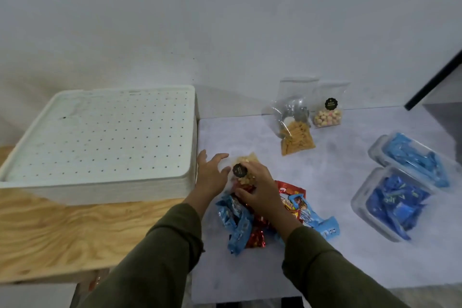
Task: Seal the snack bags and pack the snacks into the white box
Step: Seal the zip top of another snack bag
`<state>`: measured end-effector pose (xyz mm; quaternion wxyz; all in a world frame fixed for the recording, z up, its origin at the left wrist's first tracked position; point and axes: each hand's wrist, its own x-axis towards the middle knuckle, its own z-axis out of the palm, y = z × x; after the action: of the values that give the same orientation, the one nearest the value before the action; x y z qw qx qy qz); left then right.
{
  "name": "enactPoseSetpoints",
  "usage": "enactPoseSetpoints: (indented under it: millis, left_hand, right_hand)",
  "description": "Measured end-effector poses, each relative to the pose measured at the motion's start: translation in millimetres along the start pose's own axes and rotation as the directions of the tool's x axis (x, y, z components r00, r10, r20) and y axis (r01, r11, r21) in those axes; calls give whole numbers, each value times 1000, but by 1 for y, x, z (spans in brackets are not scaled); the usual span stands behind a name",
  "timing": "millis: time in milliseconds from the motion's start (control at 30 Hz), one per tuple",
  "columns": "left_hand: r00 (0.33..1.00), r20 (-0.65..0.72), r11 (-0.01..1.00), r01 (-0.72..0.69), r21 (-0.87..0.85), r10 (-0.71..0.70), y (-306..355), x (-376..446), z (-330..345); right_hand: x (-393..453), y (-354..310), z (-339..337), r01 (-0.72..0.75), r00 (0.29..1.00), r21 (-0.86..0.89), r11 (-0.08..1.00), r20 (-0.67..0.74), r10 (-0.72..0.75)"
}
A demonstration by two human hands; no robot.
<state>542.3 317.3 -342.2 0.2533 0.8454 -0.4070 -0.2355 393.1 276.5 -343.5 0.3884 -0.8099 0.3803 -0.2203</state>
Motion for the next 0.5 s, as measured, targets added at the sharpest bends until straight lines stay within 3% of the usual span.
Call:
enactPoseSetpoints:
  millis: [200, 333, 500]
  left_hand:
    - [999, 10, 989, -37, -146, 39, 10, -2, -11]
    - [989, -34, 962, -149, -228, 145, 30, -4, -17]
    - [979, 45, 922, -169, -349, 197, 52, -8, -21]
  right_hand:
    - [-13, -10, 10, 48, 997, -42, 998, -58, -51]
    - [-14, -26, 1, -154, 988, -7, 988, -5, 154]
    - [-13, -29, -14, -145, 965, -21, 989, -224, 137]
